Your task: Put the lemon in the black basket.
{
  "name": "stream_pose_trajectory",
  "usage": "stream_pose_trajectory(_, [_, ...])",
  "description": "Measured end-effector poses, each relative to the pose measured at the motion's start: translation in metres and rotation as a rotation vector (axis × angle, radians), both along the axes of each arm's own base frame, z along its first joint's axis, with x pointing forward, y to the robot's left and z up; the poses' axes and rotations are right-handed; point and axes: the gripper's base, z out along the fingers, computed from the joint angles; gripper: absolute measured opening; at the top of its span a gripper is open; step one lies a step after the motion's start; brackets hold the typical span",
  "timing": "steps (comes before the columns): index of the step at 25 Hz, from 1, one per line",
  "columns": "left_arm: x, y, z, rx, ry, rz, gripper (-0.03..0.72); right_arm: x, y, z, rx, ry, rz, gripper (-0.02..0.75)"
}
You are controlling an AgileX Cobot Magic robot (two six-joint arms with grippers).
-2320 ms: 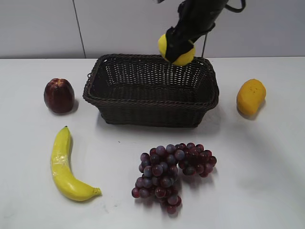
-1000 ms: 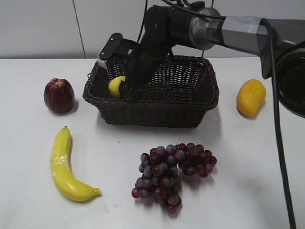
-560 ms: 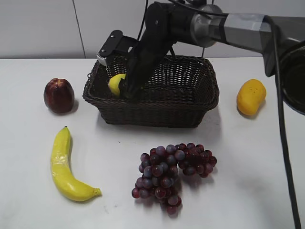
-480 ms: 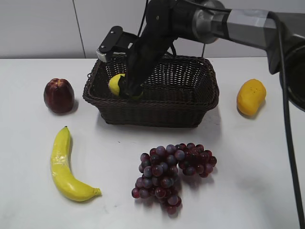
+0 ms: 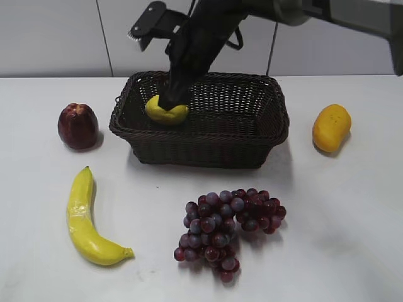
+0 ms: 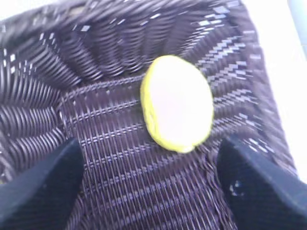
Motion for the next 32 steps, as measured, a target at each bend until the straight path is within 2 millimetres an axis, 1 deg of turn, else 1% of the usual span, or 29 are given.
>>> stream_pose_trajectory(2, [0.0, 0.0, 0.0, 0.0, 0.0, 0.0, 0.435, 0.002, -0.012, 0.018, 0.037, 0.015, -0.076, 0.653])
stream_pose_trajectory(5, [0.0, 0.0, 0.0, 0.0, 0.0, 0.0, 0.435, 0.009, -0.046, 0.042, 0.068, 0.069, -0.206, 0.635])
stream_pose_trajectory(8, [0.0, 0.0, 0.0, 0.0, 0.0, 0.0, 0.435, 0.016, -0.089, 0.058, 0.064, 0.144, -0.353, 0.616])
stream_pose_trajectory(12, [0.0, 0.0, 0.0, 0.0, 0.0, 0.0, 0.435, 0.021, -0.148, 0.082, 0.108, 0.17, -0.585, 0.599])
stream_pose_trajectory(14, [0.0, 0.0, 0.0, 0.0, 0.0, 0.0, 0.435, 0.019, -0.177, 0.093, 0.111, 0.173, -0.691, 0.595])
stream_pose_trajectory(16, [0.0, 0.0, 0.0, 0.0, 0.0, 0.0, 0.435, 0.015, -0.201, 0.103, 0.096, 0.183, -0.772, 0.594])
stream_pose_trajectory(20, [0.0, 0.0, 0.0, 0.0, 0.0, 0.0, 0.435, 0.005, -0.242, 0.12, 0.101, 0.208, -0.9, 0.593])
stream_pose_trajectory(23, [0.0, 0.0, 0.0, 0.0, 0.0, 0.0, 0.435, -0.007, -0.265, 0.131, 0.113, 0.204, -0.963, 0.593])
stream_pose_trajectory(26, [0.0, 0.0, 0.0, 0.0, 0.0, 0.0, 0.435, -0.023, -0.281, 0.134, 0.109, 0.218, -1.005, 0.593])
stream_pose_trajectory(27, [0.0, 0.0, 0.0, 0.0, 0.0, 0.0, 0.435, -0.028, -0.285, 0.135, 0.107, 0.221, -1.015, 0.593])
stream_pose_trajectory(30, [0.0, 0.0, 0.0, 0.0, 0.0, 0.0, 0.435, -0.047, -0.287, 0.128, 0.084, 0.262, -1.029, 0.593])
stream_pose_trajectory(32, [0.0, 0.0, 0.0, 0.0, 0.0, 0.0, 0.435, -0.062, -0.287, 0.119, 0.062, 0.303, -1.033, 0.593])
